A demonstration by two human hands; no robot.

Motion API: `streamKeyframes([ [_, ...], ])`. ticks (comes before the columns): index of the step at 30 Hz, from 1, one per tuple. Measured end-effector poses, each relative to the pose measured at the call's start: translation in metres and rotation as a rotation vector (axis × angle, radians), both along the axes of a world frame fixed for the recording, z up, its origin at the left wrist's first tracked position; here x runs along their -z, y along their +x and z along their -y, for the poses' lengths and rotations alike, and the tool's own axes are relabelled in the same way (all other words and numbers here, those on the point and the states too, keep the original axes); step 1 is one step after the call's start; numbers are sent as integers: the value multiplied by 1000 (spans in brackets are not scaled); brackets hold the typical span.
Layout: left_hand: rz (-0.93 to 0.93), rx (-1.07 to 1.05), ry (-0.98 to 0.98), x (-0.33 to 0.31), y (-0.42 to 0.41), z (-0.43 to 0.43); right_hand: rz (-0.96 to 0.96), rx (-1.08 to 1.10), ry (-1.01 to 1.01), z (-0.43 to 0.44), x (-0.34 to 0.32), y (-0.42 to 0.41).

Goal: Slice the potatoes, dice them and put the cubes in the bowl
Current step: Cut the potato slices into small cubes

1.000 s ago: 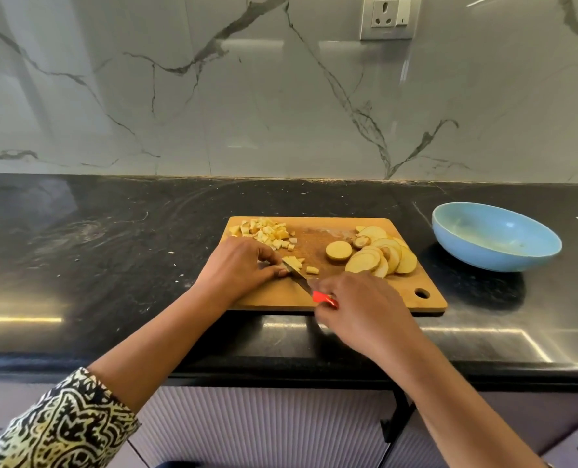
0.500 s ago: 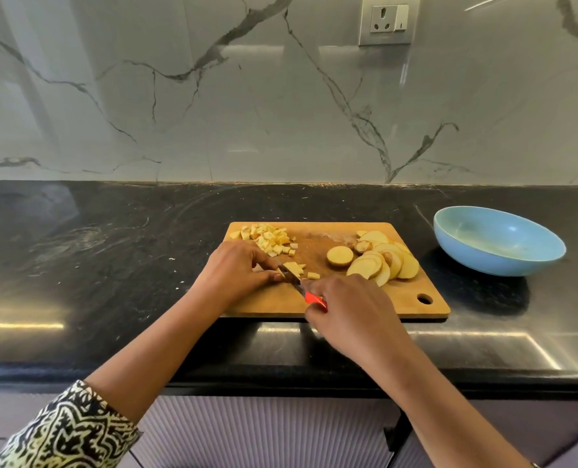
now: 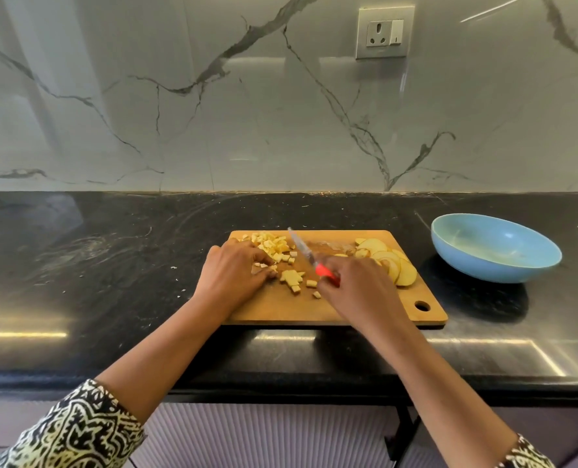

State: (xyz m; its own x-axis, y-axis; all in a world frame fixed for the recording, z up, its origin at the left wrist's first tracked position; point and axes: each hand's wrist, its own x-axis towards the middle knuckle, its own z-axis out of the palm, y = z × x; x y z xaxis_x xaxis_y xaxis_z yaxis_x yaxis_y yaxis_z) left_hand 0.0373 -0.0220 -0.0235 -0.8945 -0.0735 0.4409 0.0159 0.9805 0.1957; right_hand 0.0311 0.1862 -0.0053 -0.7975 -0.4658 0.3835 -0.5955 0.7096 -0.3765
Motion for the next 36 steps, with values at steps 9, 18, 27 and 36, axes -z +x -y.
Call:
streamKeyframes([
  [9, 200, 473, -150, -4, -16, -21, -81, 123, -120, -23, 10, -12],
  [18, -34, 246, 54, -13, -53, 7, -75, 139, -110, -26, 13, -15],
  [27, 103, 729, -155, 2, -38, -17, -64, 191, -181, -31, 15, -18],
  [36, -182, 306, -90, -13, -58, 14, -49, 183, -189, -34, 14, -19],
])
